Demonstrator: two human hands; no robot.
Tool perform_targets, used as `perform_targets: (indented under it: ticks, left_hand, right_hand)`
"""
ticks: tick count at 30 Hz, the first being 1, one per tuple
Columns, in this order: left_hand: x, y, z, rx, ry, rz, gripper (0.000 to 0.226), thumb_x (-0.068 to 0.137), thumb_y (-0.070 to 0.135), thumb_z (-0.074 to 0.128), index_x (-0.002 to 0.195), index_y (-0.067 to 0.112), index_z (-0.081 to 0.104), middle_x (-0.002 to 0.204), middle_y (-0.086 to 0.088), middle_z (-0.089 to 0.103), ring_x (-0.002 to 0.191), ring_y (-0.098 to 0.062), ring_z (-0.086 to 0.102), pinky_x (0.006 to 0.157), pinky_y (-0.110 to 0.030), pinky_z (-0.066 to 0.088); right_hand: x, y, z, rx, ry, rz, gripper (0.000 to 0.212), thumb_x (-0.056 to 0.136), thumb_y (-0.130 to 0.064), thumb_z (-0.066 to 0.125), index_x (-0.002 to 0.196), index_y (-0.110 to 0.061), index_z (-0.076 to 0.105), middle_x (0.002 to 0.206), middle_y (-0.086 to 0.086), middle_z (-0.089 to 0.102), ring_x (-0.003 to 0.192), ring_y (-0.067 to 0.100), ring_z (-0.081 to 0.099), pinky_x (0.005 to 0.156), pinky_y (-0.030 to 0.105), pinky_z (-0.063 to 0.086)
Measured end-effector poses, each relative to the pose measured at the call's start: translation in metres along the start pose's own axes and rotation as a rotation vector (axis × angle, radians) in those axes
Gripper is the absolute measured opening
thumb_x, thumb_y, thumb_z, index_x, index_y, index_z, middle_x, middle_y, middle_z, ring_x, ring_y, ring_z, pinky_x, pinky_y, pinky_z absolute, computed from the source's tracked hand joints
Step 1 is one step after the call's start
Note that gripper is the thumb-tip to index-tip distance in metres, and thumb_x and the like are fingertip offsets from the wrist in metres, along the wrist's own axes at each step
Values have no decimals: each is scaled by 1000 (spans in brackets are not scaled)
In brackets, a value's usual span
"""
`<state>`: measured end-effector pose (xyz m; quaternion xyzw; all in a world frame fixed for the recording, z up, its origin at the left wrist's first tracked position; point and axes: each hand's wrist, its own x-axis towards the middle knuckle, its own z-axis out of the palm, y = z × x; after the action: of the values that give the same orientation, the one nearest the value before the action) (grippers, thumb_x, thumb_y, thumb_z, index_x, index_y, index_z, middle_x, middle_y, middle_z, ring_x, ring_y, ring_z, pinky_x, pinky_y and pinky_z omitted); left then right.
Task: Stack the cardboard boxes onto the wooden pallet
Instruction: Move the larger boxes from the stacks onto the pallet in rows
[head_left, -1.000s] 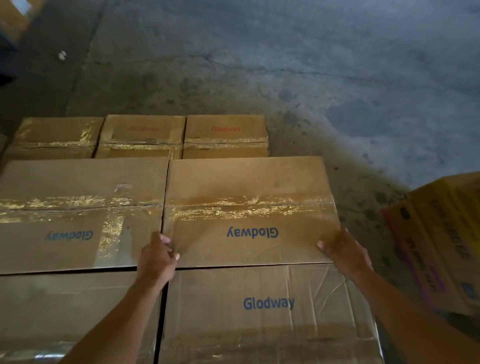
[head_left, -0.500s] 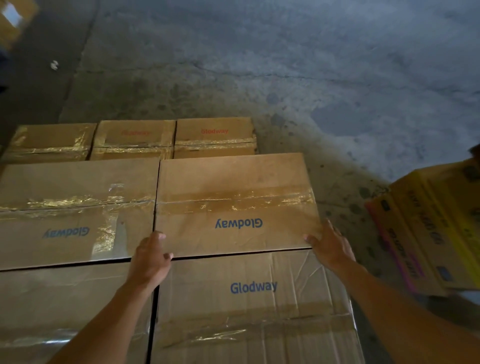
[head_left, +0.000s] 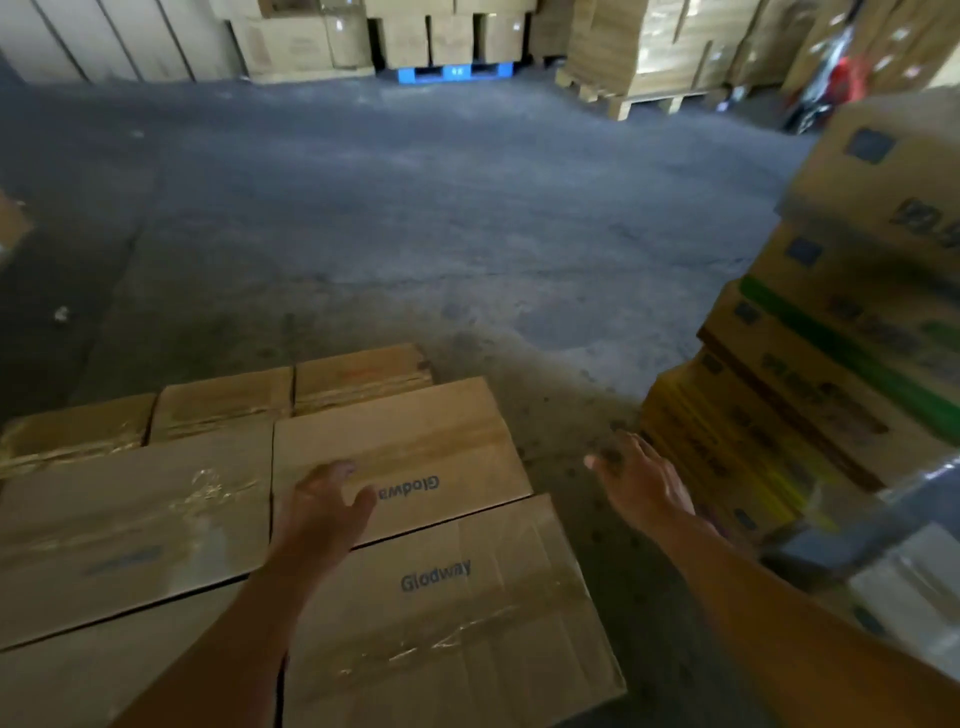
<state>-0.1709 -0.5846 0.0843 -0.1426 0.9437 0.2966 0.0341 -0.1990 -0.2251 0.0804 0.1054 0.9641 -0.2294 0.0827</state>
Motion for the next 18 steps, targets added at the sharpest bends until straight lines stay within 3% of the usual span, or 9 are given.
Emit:
perform_targets:
  ticks: [7,11,14,18]
  left_hand:
    - [-121,93,-5,-48,-97,253,54,89,48,63,136,22,57,140,-4,58,122,-27,57,100,-35,46]
    - [-169,156,8,-63,-139,451,56,88,50,63,138,24,54,139,-6,58,123,-27,56,98,-37,47]
    - [-197,216,28,-76,-176,567,59,88,54,62,139,26,52,138,-6,59,123,-27,57,98,-40,48]
    - [-229,296,71,-75,-217,736,60,86,52,64,137,22,54,135,-7,59,122,-26,56,97,-36,46]
  right_hand:
    - [-158,89,-89,81,238,179,61,96,-62,44,143,-23,40,144,9,49,126,35,52,99,46,45]
    - [-230,143,-134,208,313,313,61,96,-51,51,143,-12,44,141,17,51,128,35,48,106,46,39]
    - [-278,183,-167,258,425,350,56,98,-54,46,139,-17,49,139,16,55,122,34,55,102,48,46]
    - [-318,239,-196,272,535,444,60,100,-55,42,148,-19,38,146,15,50,124,34,55,99,50,49]
